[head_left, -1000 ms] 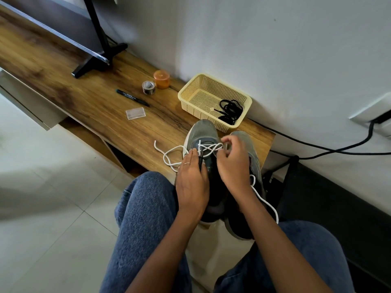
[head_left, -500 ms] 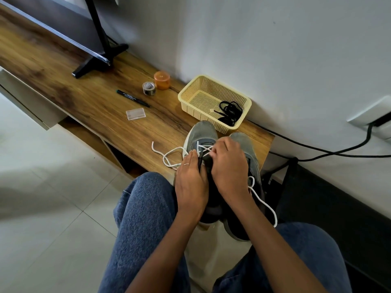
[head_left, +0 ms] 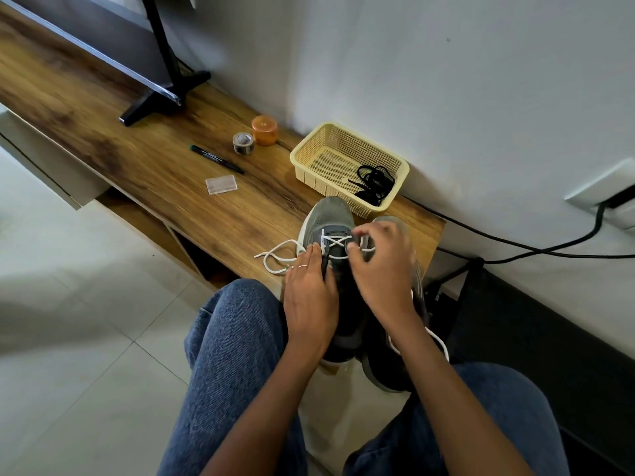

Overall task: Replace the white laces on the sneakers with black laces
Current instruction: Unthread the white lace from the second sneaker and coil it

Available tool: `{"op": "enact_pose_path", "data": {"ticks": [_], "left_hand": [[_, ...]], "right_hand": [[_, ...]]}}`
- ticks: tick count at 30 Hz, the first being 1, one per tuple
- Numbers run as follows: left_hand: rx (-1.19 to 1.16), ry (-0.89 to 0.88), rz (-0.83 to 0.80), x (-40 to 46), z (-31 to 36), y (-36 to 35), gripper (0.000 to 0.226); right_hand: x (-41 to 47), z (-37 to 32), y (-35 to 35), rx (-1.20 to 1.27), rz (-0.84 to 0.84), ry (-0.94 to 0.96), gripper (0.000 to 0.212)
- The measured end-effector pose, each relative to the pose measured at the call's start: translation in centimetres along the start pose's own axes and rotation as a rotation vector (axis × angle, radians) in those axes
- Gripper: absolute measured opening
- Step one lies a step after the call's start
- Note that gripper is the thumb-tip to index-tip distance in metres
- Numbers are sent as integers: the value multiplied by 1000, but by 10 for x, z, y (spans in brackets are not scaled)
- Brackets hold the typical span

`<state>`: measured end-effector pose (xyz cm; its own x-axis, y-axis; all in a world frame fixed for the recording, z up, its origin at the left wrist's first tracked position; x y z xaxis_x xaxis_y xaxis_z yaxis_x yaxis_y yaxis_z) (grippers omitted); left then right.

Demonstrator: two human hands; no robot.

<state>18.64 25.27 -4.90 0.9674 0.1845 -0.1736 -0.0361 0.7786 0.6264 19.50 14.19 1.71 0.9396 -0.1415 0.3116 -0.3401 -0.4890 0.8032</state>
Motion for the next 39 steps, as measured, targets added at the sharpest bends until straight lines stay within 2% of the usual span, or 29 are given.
{"op": "enact_pose_path", "data": {"ticks": [3, 6, 8, 10, 12, 14, 15, 17, 19, 21, 25, 28, 33, 36, 39], "left_hand": [[-15, 0, -10, 1, -1, -1, 44], [-16, 4, -15, -1, 0, 1, 45], [-19, -3, -13, -1, 0, 2, 45], [-21, -16, -5, -1, 0, 2, 45], [-17, -11, 5, 1, -1, 2, 44], [-6, -9, 21, 1, -2, 2, 43], [-1, -16, 26, 1, -1, 2, 43], [3, -17, 25, 0, -1, 2, 44], [-5, 3, 8, 1, -1, 3, 45], [-3, 13, -10, 0, 1, 5, 48], [-22, 15, -41, -1, 0, 8, 51], [-34, 33, -23, 0, 0, 10, 49], [-24, 10, -24, -1, 4, 11, 44], [-12, -10, -14, 0, 4, 10, 40], [-13, -25, -15, 1, 3, 7, 39]], "right_hand": [[-1, -5, -14, -206, -238, 65, 24], [-4, -3, -25, -304, -310, 111, 20], [-4, -4, -26, -307, -272, 138, 15], [-4, -5, -21, -259, -155, 137, 9], [0, -2, -5, -147, 3, 45, 3], [7, 3, 13, -36, 92, -35, 7], [10, 4, 19, -25, 64, -42, 9], [15, 2, 22, -93, -114, 3, 12], [12, -5, 15, -188, -347, 73, 32], [8, -11, 5, -239, -502, 110, 43], [5, -19, -8, -321, -604, 154, 36], [8, -21, -13, -432, -548, 205, 26], [12, -20, -24, -467, -414, 277, 19], [10, -19, -24, -437, -335, 309, 17], [3, -11, -17, -332, -150, 246, 9]]}}
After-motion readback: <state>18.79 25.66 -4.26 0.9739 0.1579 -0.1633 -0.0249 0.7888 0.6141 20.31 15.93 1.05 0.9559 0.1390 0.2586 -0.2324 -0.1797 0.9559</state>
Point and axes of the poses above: each hand's wrist, its own x-axis towards the middle knuckle, its own y-axis out of the back of the hand, z = x × y, the point moved 5 cm from there along x, towards the middle knuckle, and after that the axes turned 11 degrees about y, right-handed, at the moved point
